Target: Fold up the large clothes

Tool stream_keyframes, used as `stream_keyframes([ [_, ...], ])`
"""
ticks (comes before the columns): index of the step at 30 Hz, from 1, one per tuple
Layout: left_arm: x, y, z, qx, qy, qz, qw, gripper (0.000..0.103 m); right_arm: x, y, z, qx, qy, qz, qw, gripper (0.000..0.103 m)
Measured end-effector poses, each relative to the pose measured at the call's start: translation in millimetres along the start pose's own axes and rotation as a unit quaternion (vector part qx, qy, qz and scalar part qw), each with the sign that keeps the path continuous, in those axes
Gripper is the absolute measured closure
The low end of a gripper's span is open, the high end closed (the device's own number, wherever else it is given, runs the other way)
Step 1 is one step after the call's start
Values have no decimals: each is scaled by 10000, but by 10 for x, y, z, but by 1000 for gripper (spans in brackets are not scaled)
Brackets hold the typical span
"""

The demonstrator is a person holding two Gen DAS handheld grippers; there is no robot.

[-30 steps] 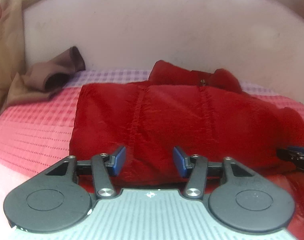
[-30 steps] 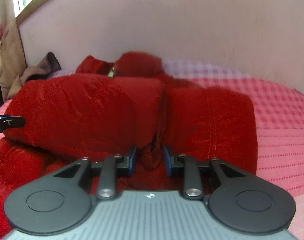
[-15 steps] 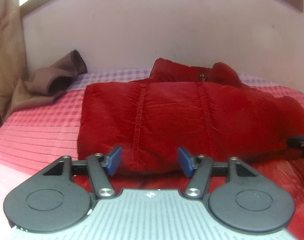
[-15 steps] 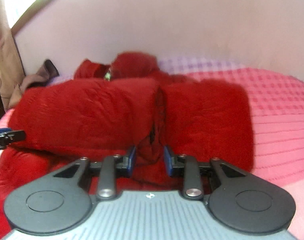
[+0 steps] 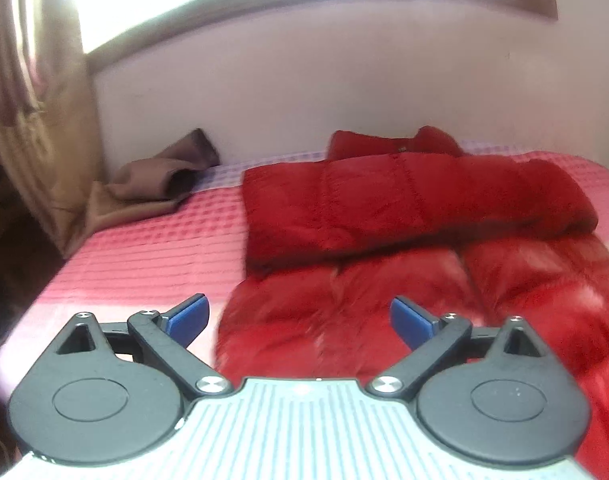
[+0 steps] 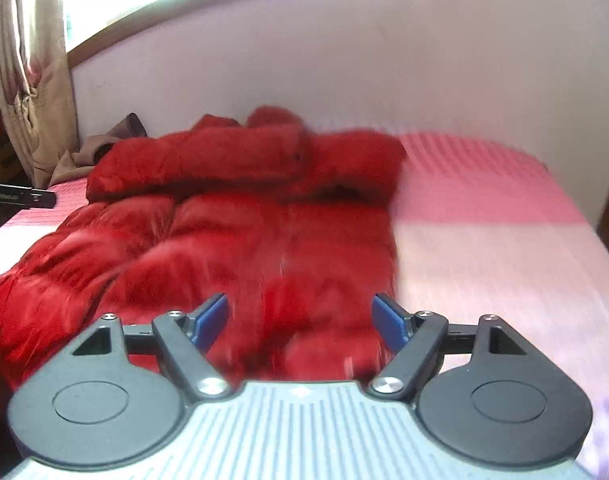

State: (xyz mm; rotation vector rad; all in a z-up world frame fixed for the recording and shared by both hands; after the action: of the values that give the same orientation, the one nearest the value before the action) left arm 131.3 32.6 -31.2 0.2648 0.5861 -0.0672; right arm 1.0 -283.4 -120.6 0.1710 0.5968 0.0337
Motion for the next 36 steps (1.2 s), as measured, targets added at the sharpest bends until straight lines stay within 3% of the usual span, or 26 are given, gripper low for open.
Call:
stream_keyframes([
  [8,-326,596,-520,-531,197,185,9982,5,-164,-115,-393,520,210,111,9984,24],
  [12,-296,957,-843,-1134,586,-205,9916,11,-215,-193,-495,715,211,195,9970,23],
  [15,-199,1119,-1053,-1600,971,-574,9807,26,-181,-254,-553,1010,267,365,9939,23],
  [17,-135,1143,-1134,-1842,1100,-964,9720,26,-152,-281,-587,1180,319,476,9914,23],
  [22,10,1057,-1239,-2161,1306,-1540,9553,27,-140,-280,-622,1248,320,644,9896,23],
  [26,102,908,-1311,-2402,1512,-2119,9352,24,-121,-269,-638,1301,349,837,9874,22],
  [28,104,848,-1298,-2339,1408,-2153,9376,24,-93,-261,-657,1369,345,949,9854,23],
  [30,42,807,-1270,-2100,1242,-2051,9478,39,-77,-244,-656,1348,306,986,9855,28],
  [31,2,766,-1245,-1903,1144,-2057,9531,60,-76,-230,-657,1288,300,991,9863,40],
  [34,-50,704,-1201,-1686,1013,-2032,9592,71,-79,-218,-654,1256,310,1054,9860,66],
  [36,-75,685,-1189,-1601,957,-2021,9614,72,-114,-224,-634,1201,276,1055,9868,73],
])
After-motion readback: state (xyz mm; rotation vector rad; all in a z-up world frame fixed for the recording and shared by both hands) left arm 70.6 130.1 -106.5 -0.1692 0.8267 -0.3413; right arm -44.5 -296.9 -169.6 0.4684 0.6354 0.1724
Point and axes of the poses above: each gripper's, at about its wrist camera, not at the fingertips, and x roughly the way its jaws point, y to its left, z to its top, the point moved 6 cm from there along x, roughly the way its jaws point, and after that the axes turned 2 degrees about x, right-handed, at the moved point
